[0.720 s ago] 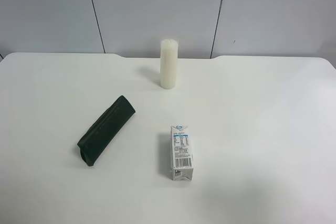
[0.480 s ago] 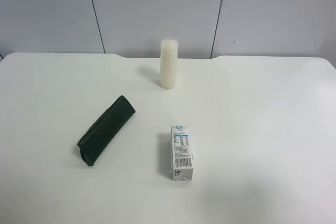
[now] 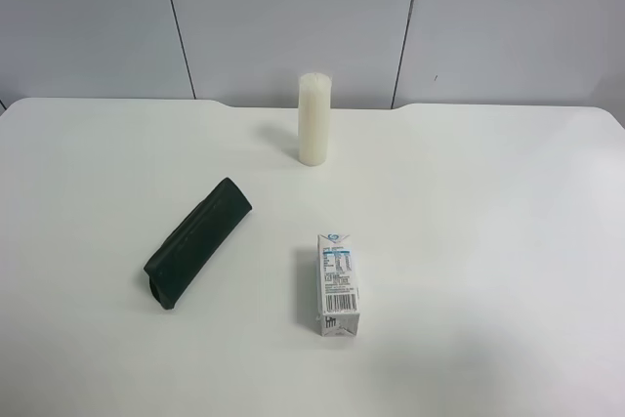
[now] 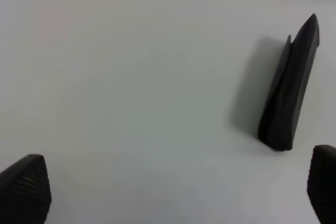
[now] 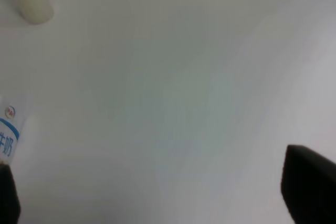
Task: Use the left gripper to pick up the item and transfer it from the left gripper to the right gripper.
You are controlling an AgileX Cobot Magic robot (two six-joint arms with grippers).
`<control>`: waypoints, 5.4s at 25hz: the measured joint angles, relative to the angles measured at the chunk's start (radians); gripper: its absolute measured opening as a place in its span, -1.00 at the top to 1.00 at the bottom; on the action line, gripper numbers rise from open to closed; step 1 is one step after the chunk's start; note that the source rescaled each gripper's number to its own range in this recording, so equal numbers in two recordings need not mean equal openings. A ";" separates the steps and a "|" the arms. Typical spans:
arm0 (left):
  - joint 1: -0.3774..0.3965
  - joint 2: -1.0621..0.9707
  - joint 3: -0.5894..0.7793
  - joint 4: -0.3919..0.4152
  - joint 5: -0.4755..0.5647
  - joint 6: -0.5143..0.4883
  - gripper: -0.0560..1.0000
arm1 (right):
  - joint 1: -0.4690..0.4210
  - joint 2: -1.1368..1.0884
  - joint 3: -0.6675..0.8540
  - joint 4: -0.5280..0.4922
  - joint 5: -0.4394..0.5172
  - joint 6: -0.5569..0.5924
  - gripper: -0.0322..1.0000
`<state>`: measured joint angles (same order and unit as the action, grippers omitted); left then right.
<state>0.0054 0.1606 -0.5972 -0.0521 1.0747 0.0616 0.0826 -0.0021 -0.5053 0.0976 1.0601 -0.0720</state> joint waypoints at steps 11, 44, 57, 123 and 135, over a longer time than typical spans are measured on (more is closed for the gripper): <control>-0.102 0.593 -0.187 0.032 0.068 0.066 -1.00 | 0.000 0.000 0.000 0.000 0.000 0.000 -1.00; -0.571 1.262 -0.271 0.125 -0.260 -0.260 -1.00 | 0.000 0.000 0.000 0.000 0.000 0.008 -1.00; -0.571 1.409 -0.280 0.069 -0.382 -0.238 -1.00 | 0.000 0.000 0.000 0.000 0.000 0.010 -1.00; -0.571 1.658 -0.391 0.103 -0.311 -0.206 0.89 | 0.000 0.000 0.000 0.000 0.000 0.017 -1.00; -0.571 1.531 -0.603 0.052 -0.025 -0.091 0.89 | 0.000 0.000 0.000 0.000 0.000 0.017 -1.00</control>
<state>-0.5661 1.6914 -1.2001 0.0000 1.0495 -0.0295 0.0826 -0.0021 -0.5053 0.0976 1.0601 -0.0553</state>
